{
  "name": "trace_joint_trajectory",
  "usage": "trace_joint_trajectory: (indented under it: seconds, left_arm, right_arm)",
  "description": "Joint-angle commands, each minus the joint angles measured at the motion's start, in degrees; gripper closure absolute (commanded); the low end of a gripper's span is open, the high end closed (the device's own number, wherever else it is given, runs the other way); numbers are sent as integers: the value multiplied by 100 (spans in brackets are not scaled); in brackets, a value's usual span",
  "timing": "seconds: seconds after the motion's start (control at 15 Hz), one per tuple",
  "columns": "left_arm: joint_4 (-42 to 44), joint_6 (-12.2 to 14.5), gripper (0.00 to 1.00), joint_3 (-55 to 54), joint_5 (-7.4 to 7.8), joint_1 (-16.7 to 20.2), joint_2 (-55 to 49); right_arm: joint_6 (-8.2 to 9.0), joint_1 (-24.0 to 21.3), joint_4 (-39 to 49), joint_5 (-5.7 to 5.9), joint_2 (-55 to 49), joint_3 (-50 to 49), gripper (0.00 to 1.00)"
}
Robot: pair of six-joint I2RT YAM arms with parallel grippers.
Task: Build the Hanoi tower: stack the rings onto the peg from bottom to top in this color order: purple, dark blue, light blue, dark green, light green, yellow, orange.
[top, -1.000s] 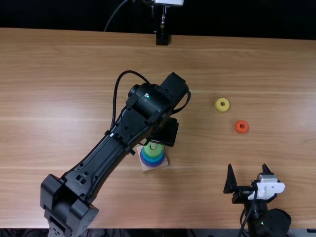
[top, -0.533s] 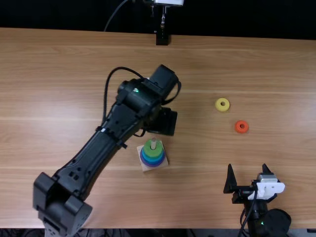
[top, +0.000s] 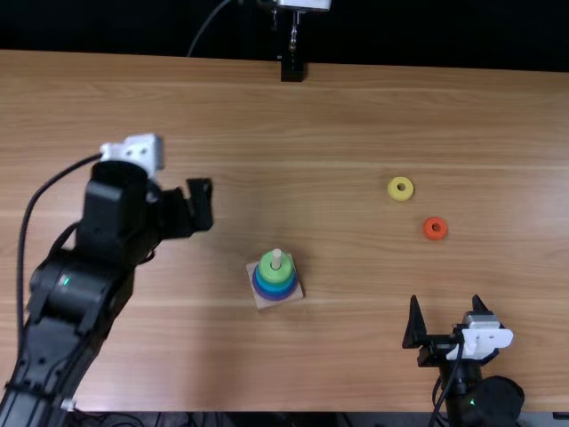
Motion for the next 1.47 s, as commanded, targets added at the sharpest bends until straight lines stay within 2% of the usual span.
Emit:
trace_joint_trajectory:
  seconds: [0.0,0.2,0.27,0.33,0.47,0.53,0.6,0.93,1.4]
  left_arm:
    - [98,-27,0,-805,27,317,-691]
    - [594,37,0,-2695,133,1073,-2458]
    - [994,153,0,-3293,196,1125,-3029]
    - [1395,448,0,-3873,217,1117,-3592]
    - [1764,1450,0,-4769,227,1082,-4550]
    - [1775,1830,0,-5121,249,1064,-4954]
    - [1796,1925,0,-5463,270,1011,-5323]
    - [1796,1925,0,-6413,175,1020,-6703]
    - [1437,1956,0,-6641,164,1029,-7019]
  right_arm:
    - [-15,-56,-474,-53,-73,-337,0]
    - [-15,-56,-474,-53,-73,-337,0]
    - [-15,-56,-474,-53,-73,-337,0]
    - [-15,-56,-474,-53,-73,-337,0]
    - [-15,-56,-474,-53,-73,-337,0]
    - [-15,-56,-474,-53,-73,-337,0]
    - [-15,-56,-474,-53,-73,-337,0]
    - [-15,-56,-474,-53,-73,-337,0]
    - [-15,-56,-474,-53,-73,-337,0]
